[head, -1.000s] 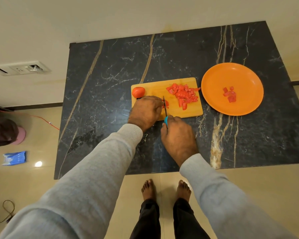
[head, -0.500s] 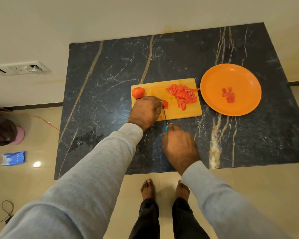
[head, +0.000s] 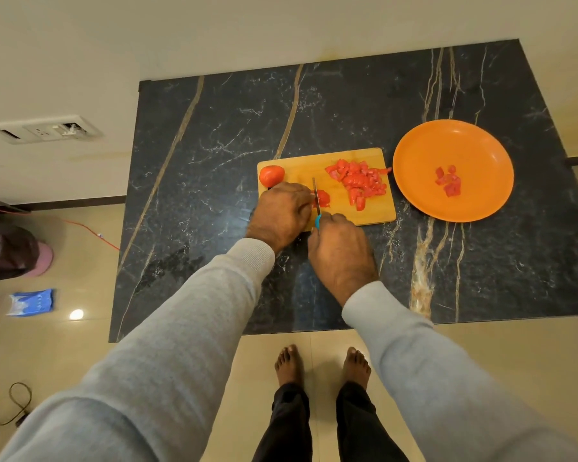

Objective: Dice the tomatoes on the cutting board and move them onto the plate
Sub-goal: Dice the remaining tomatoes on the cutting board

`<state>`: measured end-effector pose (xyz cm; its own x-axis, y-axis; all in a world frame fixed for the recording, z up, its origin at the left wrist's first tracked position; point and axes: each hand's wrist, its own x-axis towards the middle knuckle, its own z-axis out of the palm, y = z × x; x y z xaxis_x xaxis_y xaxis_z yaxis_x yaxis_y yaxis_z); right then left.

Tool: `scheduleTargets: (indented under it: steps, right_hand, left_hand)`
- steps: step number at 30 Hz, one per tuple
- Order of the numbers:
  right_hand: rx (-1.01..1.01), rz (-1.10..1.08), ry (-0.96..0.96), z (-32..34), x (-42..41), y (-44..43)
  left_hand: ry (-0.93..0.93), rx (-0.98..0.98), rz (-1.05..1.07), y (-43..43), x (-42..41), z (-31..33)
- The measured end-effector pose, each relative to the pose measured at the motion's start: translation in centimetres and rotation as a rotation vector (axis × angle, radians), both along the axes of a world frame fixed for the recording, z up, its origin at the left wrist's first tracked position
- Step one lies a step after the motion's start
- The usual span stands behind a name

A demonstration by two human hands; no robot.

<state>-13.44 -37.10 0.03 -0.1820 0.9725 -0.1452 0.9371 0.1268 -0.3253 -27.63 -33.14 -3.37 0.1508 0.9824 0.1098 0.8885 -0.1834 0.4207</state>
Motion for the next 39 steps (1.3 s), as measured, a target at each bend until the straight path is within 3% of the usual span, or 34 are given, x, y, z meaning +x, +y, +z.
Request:
scheduleTargets:
  steps: [10, 15, 18, 30, 39]
  right_hand:
    - [-0.104, 0.095, -0.113, 0.1, 0.7, -1.3]
    - [-0.147, 0.054, -0.041, 0.7, 2.3, -4.1]
    - [-0.056, 0.018, 0.01, 1.2, 2.4, -4.2]
    - [-0.034, 0.072, -0.045, 0.7, -1.0, 1.4]
    - [-0.095, 0.094, -0.118, -0.7, 1.1, -1.9]
  left_hand:
    - [-0.039, -0.019, 0.039, 0.0, 0.6, 0.4]
    - [-0.101, -0.005, 0.048, -0.3, 0.1, 0.3]
    - [-0.173, -0.002, 0.086, -1.0, -0.4, 0.3]
    - [-0.129, -0.013, 0.061, -0.3, -0.1, -0.4]
    - [-0.12, 0.051, 0.039, -0.3, -0.1, -0.3]
